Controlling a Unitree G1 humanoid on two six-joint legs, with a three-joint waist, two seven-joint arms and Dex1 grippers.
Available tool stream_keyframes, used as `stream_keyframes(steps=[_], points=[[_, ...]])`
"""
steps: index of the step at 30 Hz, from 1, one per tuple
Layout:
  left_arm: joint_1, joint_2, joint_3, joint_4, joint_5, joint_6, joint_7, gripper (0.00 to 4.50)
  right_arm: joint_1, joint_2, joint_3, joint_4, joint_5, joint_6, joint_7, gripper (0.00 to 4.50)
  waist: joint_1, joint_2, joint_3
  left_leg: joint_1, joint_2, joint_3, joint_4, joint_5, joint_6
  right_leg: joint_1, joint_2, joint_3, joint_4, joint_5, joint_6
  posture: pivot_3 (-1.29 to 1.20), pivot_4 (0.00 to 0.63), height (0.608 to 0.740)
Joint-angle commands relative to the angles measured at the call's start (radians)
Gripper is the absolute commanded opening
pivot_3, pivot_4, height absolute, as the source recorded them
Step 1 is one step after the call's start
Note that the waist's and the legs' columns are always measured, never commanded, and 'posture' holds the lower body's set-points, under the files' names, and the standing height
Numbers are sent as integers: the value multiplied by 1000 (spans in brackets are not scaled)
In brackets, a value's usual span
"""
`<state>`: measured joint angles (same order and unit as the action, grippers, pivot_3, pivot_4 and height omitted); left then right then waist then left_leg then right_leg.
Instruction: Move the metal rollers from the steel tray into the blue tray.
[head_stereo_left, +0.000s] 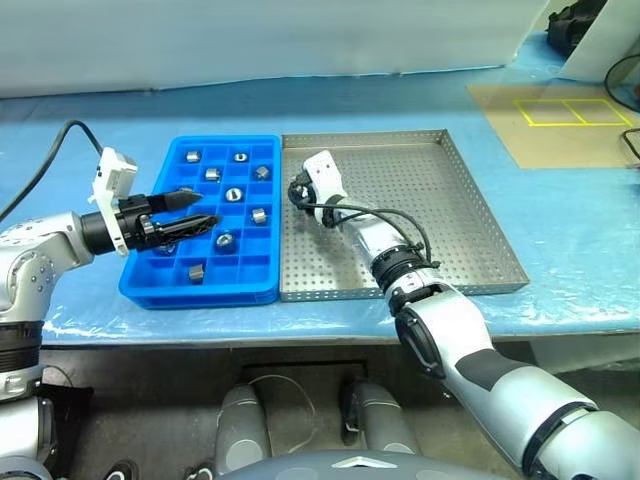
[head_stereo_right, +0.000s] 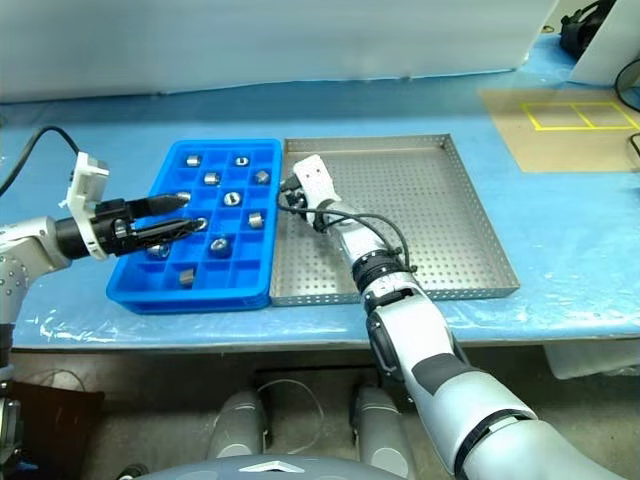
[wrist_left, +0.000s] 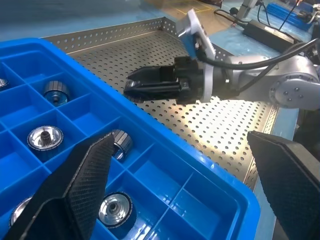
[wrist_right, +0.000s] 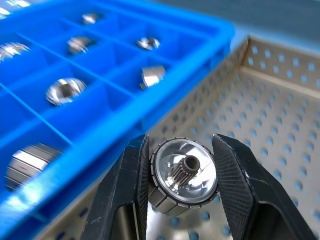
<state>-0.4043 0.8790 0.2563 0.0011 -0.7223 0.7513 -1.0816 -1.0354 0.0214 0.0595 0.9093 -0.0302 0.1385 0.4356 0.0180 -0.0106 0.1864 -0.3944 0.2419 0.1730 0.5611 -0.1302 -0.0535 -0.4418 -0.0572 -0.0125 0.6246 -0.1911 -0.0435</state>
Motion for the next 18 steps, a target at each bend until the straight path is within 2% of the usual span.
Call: stream_keyframes(steps=[1, 6, 10, 15, 18], points=[[-7, 68, 32, 4, 12, -18, -50, 4500, 26, -26, 41, -206, 35, 54, 139, 1511, 0, 0, 0, 0, 0, 0, 0, 0, 0, 0, 0, 0, 0, 0, 0, -166, 150, 740], [1, 114, 47, -2, -7, -4, -89, 4500, 93, -88, 97, -477, 143, 212, 394, 1511, 3, 0, 0, 0, 0, 0, -1, 0, 0, 0, 0, 0, -1, 0, 0, -158, 150, 740], [25, 103, 47, -43, -19, -1, -87, 4500, 149, -160, 150, -640, 239, 312, 606, 1511, 10, 0, 0, 0, 0, 0, -1, 0, 0, 0, 0, 0, -1, 0, 0, -150, 150, 740], [36, 76, 41, -60, -18, -5, -67, 4500, 164, -169, 196, -628, 271, 371, 689, 1511, 19, 0, 0, 4, 0, 0, -1, 0, 0, 2, 0, 0, 0, 0, 0, -146, 150, 740], [39, 73, 44, -65, -23, 6, -66, 4500, 152, -137, 211, -548, 256, 365, 683, 1511, 20, 0, 0, 4, 0, 0, -1, 0, 0, 2, 0, 0, 0, 0, 0, -143, 150, 740]])
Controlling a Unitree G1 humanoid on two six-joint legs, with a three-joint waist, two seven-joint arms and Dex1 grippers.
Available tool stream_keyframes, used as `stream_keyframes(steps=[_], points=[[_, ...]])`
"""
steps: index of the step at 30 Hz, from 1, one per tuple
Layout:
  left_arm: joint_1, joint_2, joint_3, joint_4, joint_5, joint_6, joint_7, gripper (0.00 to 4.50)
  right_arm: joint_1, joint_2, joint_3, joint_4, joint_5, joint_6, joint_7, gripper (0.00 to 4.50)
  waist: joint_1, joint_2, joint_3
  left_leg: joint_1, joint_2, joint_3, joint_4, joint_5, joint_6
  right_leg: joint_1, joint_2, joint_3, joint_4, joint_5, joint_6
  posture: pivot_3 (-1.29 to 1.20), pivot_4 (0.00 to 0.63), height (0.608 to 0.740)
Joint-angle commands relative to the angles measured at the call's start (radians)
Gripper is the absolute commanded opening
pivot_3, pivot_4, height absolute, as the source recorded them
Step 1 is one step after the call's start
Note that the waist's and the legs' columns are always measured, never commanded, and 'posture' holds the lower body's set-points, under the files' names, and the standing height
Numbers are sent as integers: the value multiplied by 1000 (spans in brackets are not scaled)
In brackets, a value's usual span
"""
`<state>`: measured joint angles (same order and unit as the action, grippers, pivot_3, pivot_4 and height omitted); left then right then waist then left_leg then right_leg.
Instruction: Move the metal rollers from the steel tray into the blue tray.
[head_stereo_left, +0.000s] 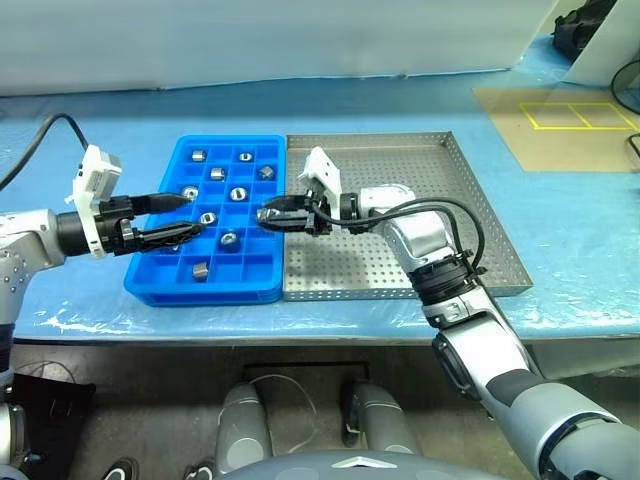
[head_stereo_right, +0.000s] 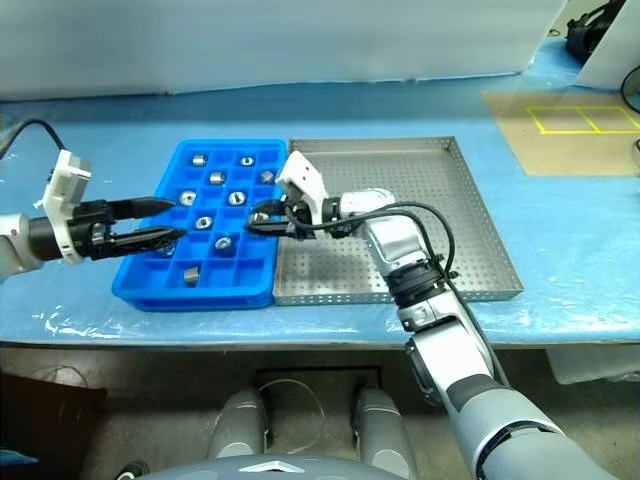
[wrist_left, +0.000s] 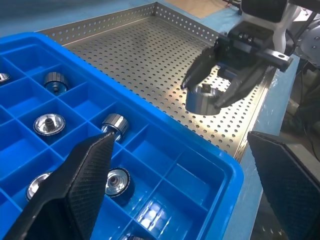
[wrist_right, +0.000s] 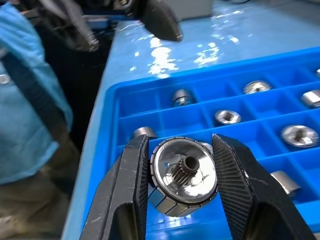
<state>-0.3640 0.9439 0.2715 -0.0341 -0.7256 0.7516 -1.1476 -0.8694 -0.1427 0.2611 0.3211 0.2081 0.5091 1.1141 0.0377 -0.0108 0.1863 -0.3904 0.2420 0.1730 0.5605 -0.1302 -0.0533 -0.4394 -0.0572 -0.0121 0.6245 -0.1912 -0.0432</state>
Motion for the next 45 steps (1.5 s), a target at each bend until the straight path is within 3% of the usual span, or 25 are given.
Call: stream_keyframes(steps=[1, 8, 15, 16, 20, 28, 32, 40, 45], points=[[3, 10, 29, -33, -21, 8, -3, 4500, -17, 43, 12, 67, 18, 8, 0, 1511, 0, 0, 0, 0, 0, 0, 0, 0, 0, 0, 0, 0, 0, 0, 0, -138, 150, 740], [40, 15, 43, -64, -33, 26, -5, 4500, -6, 97, 23, 123, 27, 128, -10, 1511, 4, 0, 0, -1, 0, 0, -1, 0, 0, 0, 0, 0, -1, 0, 0, -117, 150, 740], [54, 11, 45, -80, -40, 33, 7, 4500, -3, 74, 48, 159, -12, 69, 9, 1511, 7, 0, 0, 0, 0, 0, -1, 0, 0, 1, 0, 0, -1, 0, 0, -116, 150, 740], [53, 10, 44, -80, -40, 33, 8, 4500, -2, 74, 45, 162, -9, 64, 11, 2237, 7, 0, 0, 0, 0, 0, -1, 0, 0, 1, 0, 0, 0, 0, 0, -116, 150, 740], [40, 7, 37, -70, -37, 29, 9, 4500, -19, 82, 29, 175, -8, 69, -20, 3468, 6, 0, 0, 2, 0, 0, -1, 0, 0, 2, 0, 0, 0, 0, 0, -122, 150, 740], [-9, -23, 28, -45, -31, 16, 28, 4500, -58, 58, -42, 152, 25, 27, -50, 3468, 7, 0, 0, 1, 0, 0, 0, 0, 0, 2, 0, 0, 0, 0, 0, -141, 150, 740], [-98, -92, 52, 7, -16, -9, 136, 4500, -120, 65, -145, 186, 20, -49, -187, 3468, 6, 0, 0, 1, 0, 0, 0, 0, -1, 2, 0, 0, 0, 0, 0, -142, 150, 740], [-185, -250, 52, 68, 68, -122, 362, 4500, -170, 55, -218, 359, -114, -282, -588, 3468, 4, 0, 0, -1, -1, 0, 0, 2, -3, 1, 0, 0, -1, 0, 0, -131, 150, 740], [-190, -328, 37, 71, 119, -186, 449, 4500, -203, 53, -273, 460, -109, -289, -699, 3468, 4, 0, 0, -4, -1, 0, 0, 2, -3, -2, 0, 0, -1, 0, 0, -108, 150, 740]])
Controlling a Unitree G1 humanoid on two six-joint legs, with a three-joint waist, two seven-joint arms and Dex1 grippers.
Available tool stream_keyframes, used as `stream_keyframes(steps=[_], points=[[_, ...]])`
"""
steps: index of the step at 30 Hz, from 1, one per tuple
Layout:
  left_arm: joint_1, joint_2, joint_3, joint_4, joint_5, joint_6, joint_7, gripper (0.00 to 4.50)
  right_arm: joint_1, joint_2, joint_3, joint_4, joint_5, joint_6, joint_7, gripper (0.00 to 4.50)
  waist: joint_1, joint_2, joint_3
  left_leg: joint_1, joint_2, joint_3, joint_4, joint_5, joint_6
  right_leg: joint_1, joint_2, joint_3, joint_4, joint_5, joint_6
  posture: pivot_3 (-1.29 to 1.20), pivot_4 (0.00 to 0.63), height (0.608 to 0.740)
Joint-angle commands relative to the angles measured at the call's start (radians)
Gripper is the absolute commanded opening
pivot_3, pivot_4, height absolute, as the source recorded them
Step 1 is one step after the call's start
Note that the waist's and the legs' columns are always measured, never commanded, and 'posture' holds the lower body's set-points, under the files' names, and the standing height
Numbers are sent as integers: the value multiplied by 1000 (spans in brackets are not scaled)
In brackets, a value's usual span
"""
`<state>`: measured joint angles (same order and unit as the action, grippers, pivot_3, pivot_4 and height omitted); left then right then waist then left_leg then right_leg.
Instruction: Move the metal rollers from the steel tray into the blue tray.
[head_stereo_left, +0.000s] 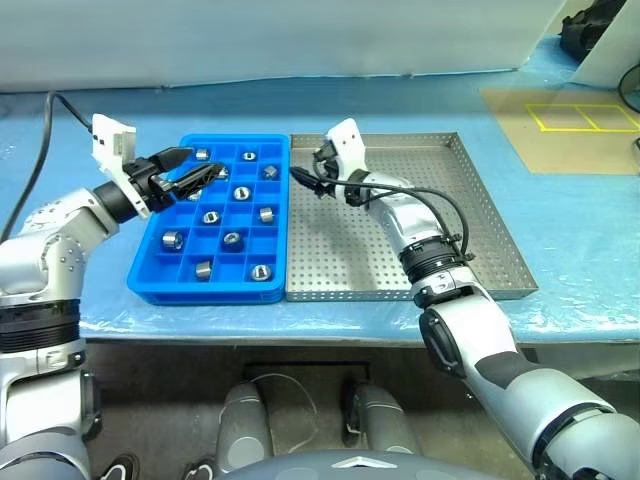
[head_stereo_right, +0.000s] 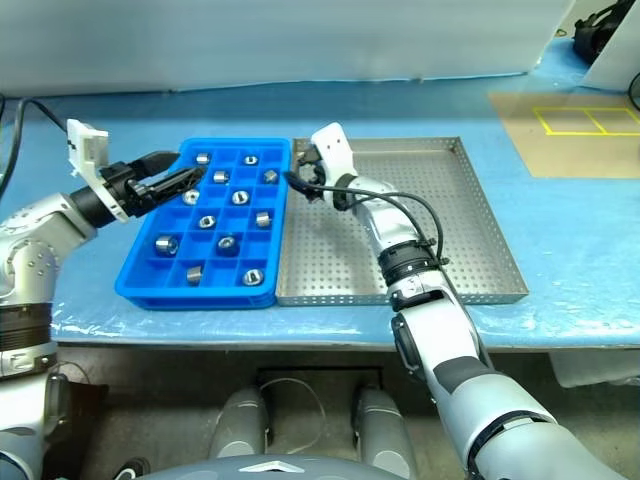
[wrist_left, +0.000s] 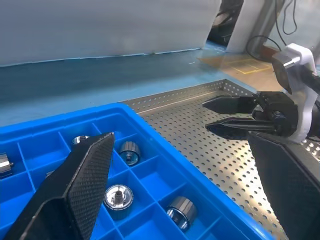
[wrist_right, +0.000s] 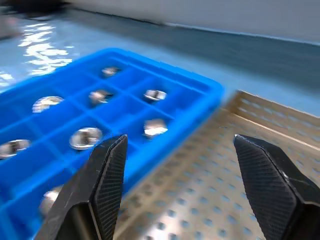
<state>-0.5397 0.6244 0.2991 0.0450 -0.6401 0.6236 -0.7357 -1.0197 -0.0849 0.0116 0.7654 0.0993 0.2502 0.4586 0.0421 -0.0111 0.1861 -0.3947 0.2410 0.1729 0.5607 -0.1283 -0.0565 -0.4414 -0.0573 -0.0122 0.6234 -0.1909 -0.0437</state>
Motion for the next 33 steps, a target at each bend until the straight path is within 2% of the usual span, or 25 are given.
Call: stream_keyframes(steps=[1, 8, 17, 28, 33], points=[[-21, -18, 6, 2, 46, -69, 51, 4500, -64, -6, -22, 36, -9, -40, -52, 3468, -3, 0, 0, 0, 0, 0, 0, 0, 0, -1, 0, 0, 0, 0, 0, -94, 150, 740], [-27, -58, 4, 7, 86, -113, 100, 4500, -154, -6, -38, 173, -23, -104, -110, 3468, 1, 0, 0, 0, 0, 0, 0, 0, 0, -1, 0, 0, 1, 0, 0, -73, 150, 740], [-74, -65, 41, 84, 131, -178, 210, 4500, -180, -13, -64, 251, -26, -129, -193, 3468, 3, 0, 0, -1, 0, 0, 1, -1, 1, -1, 0, -1, 1, 0, 0, -72, 150, 740], [-132, -77, 21, 146, 152, -207, 214, 4500, -195, -21, -82, 287, -33, -126, -269, 3468, 1, 0, 0, -1, 0, 0, 1, -1, 1, -1, 0, -1, 1, 0, 0, -114, 150, 740], [-157, -87, 18, 201, 173, -216, 233, 4500, -160, -25, -67, 248, -43, -117, -244, 3468, -1, 0, 0, -1, 0, 0, 1, -1, 1, -1, 0, -1, 1, 0, 0, -139, 150, 740]])
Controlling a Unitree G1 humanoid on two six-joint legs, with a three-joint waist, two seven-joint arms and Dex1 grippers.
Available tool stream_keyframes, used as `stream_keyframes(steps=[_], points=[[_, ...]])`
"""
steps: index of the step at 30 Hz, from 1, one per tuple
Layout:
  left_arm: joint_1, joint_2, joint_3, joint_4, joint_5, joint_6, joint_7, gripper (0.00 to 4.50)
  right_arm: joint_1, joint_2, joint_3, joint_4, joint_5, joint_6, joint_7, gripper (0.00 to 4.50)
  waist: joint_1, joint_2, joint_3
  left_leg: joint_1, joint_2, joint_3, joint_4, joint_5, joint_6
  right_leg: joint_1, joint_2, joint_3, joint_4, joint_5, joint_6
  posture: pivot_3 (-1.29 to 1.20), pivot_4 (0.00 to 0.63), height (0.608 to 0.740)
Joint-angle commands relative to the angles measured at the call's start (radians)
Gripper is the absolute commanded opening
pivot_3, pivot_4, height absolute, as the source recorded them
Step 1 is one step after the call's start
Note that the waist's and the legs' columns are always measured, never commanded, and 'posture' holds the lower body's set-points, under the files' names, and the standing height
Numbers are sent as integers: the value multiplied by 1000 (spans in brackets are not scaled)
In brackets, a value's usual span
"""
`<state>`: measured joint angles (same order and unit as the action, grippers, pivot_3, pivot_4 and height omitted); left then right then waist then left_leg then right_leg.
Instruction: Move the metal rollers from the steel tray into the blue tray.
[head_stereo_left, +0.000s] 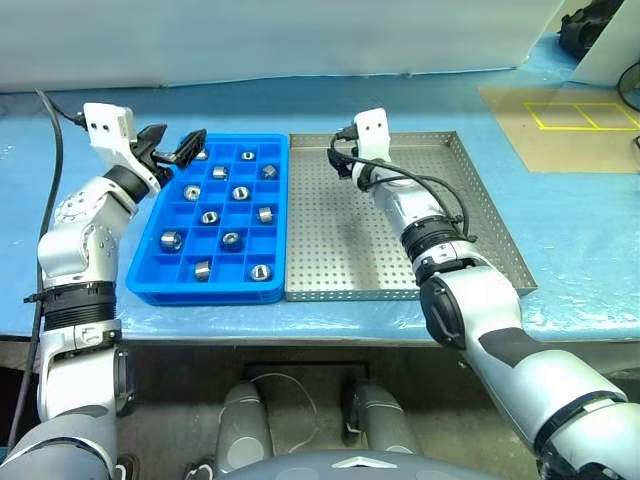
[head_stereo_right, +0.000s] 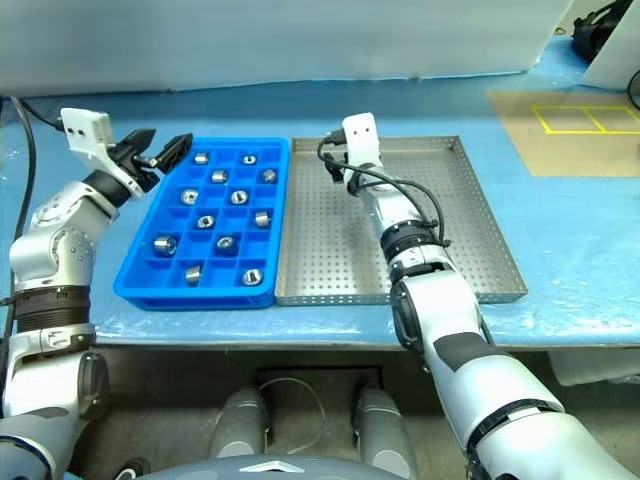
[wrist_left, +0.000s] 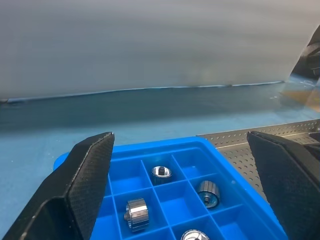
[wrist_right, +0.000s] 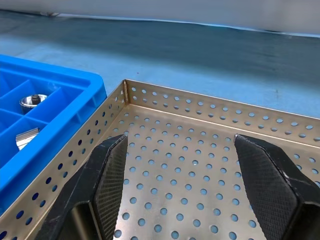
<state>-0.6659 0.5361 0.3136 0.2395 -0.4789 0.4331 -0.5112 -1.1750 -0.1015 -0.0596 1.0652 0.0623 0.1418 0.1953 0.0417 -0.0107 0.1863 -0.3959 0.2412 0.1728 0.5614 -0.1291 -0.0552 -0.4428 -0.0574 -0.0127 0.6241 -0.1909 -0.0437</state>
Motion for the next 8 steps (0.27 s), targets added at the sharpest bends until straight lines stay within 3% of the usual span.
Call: stream_keyframes(steps=[1, 8], points=[[-32, -1, 4, 8, 8, -23, 3, 4500, 3, -11, 8, -61, -9, -8, 24, 3468, 0, 0, 0, 0, 0, 0, 0, 0, 0, 0, 0, 0, 0, 0, 0, -140, 150, 740], [-30, -4, -1, 6, 5, -20, -21, 4500, 18, -34, -8, -62, -11, 8, 1, 3468, 0, 0, 0, -1, 0, 0, 0, 0, 0, 0, 0, 0, 0, 0, 0, -147, 150, 740]])
